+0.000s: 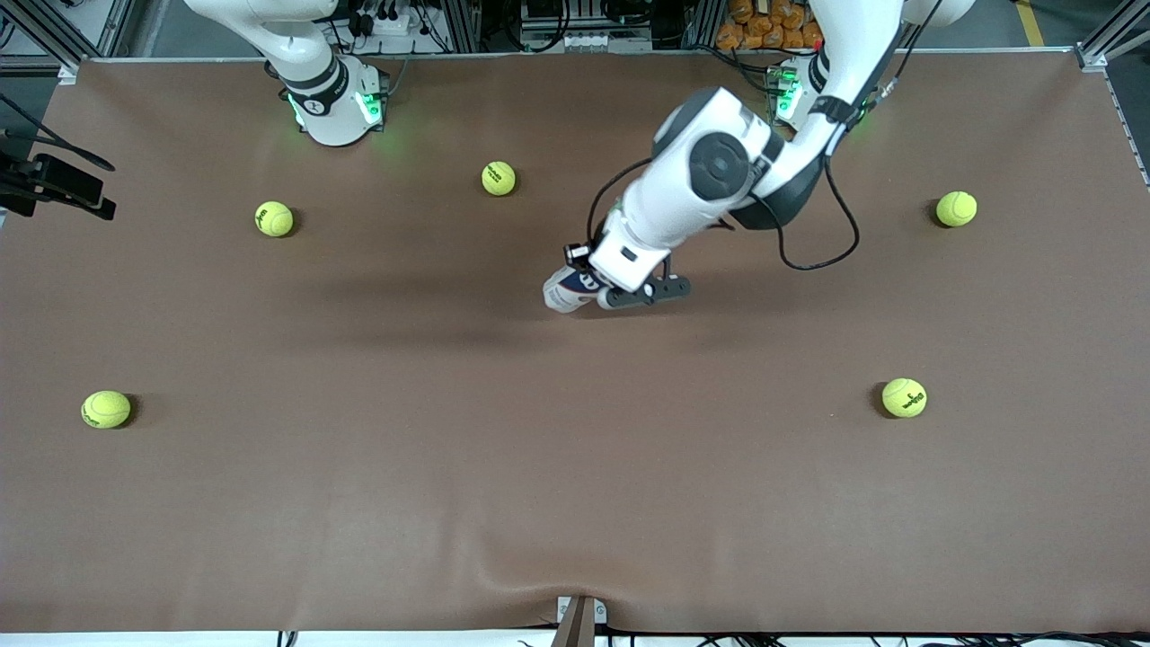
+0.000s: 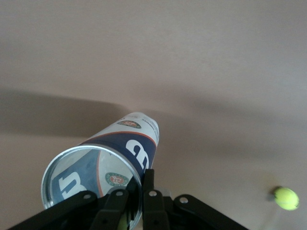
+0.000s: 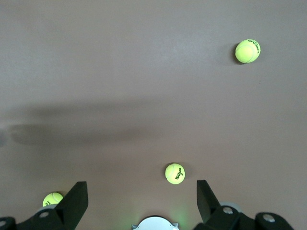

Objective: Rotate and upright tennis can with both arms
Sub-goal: 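Rotate the can upright with the left gripper and set it down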

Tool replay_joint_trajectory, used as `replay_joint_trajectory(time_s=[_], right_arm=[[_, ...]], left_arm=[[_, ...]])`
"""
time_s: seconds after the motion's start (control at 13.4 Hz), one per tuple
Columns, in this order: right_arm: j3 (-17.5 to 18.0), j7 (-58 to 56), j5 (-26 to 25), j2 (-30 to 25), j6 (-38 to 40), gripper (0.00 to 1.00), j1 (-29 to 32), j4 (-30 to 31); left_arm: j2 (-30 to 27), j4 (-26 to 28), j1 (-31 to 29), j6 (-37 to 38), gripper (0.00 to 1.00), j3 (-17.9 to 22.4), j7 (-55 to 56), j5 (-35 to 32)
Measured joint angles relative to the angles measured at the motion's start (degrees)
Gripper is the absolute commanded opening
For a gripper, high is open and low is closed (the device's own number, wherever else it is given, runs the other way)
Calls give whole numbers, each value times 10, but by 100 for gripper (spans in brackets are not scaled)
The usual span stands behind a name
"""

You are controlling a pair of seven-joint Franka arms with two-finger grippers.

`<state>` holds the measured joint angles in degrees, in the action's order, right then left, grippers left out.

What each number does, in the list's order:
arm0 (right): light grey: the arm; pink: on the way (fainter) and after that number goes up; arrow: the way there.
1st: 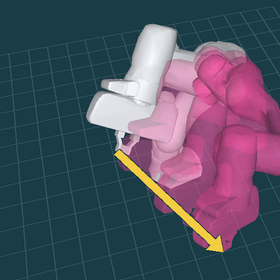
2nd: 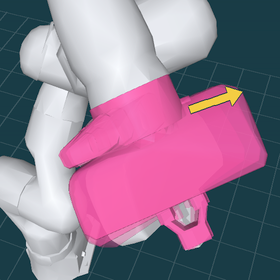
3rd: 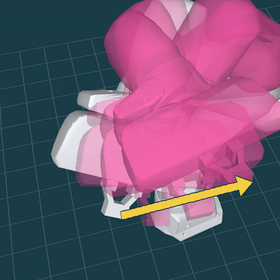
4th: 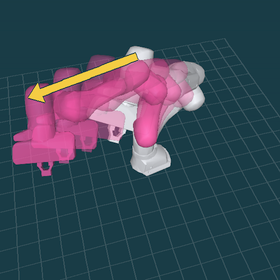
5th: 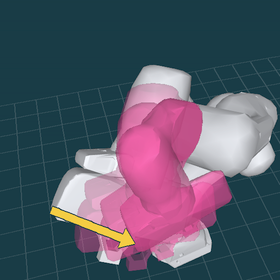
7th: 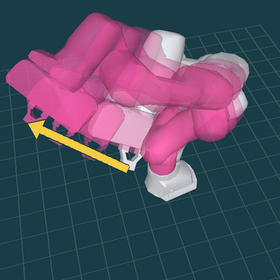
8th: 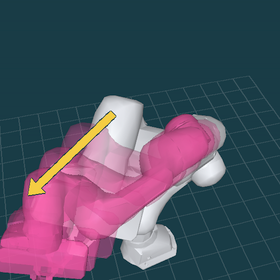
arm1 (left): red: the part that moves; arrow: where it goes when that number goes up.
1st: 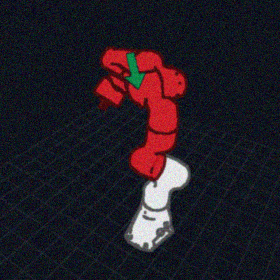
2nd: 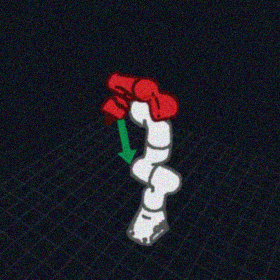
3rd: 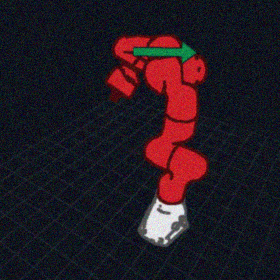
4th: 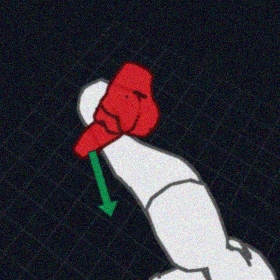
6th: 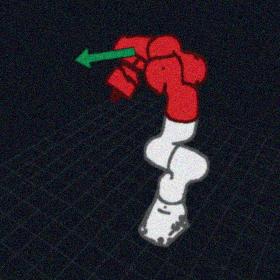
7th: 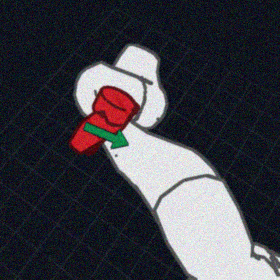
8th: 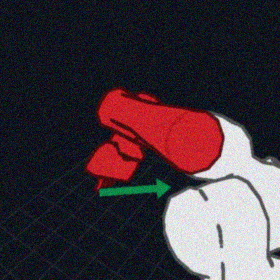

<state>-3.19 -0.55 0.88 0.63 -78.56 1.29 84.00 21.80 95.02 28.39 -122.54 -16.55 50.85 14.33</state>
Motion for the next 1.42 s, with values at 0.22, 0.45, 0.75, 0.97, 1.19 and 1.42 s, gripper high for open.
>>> replay_joint_trajectory(time_s=[0.22, 0.45, 0.75, 0.97, 1.19, 1.42], right_arm=[[0, 0, 0, 0, 0, 100, 0, 1], [0, 0, 0, 0, -1, 100, 1, 1], [1, 0, 0, 0, -11, 100, 1, 4], [1, 0, 0, 0, -24, 100, 1, 12], [1, 0, 0, 0, -30, 100, 1, 13], [1, 0, 0, 0, -35, 100, 1, 13]], left_arm=[[0, -40, 51, 68, 0, 0, 114, -121], [15, -43, 97, 78, 0, 1, 192, -170], [48, -44, 127, 77, 0, 3, 244, -219], [51, -45, 126, 77, 0, 10, 244, -220], [58, -45, 126, 78, 8, 11, 246, -224], [67, -46, 126, 77, 49, 11, 248, -226]])
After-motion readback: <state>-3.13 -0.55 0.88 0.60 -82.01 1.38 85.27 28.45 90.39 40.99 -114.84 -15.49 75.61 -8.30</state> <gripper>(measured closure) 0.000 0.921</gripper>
